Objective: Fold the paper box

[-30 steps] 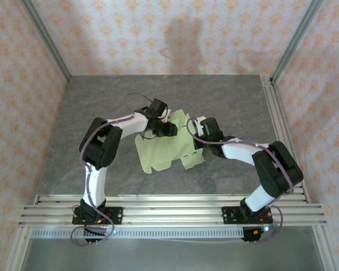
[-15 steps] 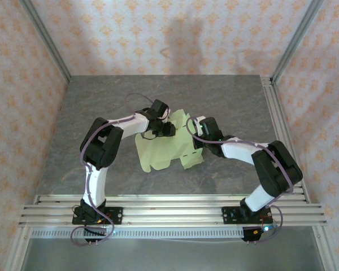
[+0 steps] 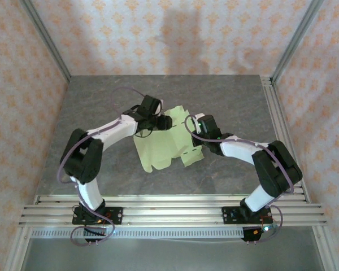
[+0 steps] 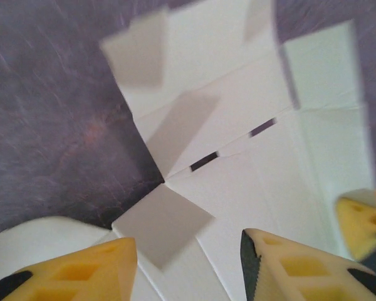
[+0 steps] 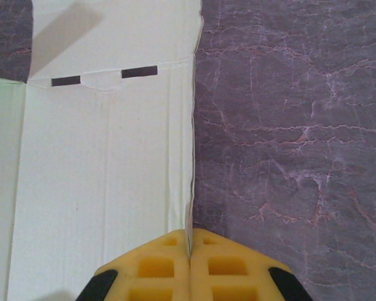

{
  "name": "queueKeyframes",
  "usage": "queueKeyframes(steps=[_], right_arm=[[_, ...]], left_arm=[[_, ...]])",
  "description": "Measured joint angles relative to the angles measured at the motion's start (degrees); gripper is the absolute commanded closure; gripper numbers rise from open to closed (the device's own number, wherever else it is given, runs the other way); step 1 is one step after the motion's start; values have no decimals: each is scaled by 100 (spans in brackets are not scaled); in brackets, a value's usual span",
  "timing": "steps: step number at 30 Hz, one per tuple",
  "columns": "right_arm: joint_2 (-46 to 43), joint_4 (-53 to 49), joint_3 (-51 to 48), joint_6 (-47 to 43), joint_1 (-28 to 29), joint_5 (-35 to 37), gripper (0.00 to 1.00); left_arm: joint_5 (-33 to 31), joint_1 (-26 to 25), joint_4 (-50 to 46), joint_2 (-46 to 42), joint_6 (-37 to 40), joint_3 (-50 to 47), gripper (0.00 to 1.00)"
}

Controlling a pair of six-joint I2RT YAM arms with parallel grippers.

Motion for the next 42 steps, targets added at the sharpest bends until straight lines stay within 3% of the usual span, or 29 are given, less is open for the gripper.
queueKeyframes(steps=[7,16,24,31,36,42], right_arm=[[197,-361,365,-155,275,256,100],[949,-1513,1696,-874,664,990,100],[1106,-2000,1753,-1600,793,1429,99],[1198,-2015,1788,-1755,863,1482,82],[1198,-2114,1788,-1554,754,1016,62],[1117,-2253,1788,-1180,490,363,44]], left_arm=[[-339,234,107,-957,-177,-575,34],[-476,780,164,-1410,-542,-1478,29],[-422,997,175,-1443,-675,-1482,28],[-284,997,170,-1429,-686,-1421,28],[-262,997,168,-1429,-686,-1362,27],[-238,997,168,-1429,-686,-1353,27]])
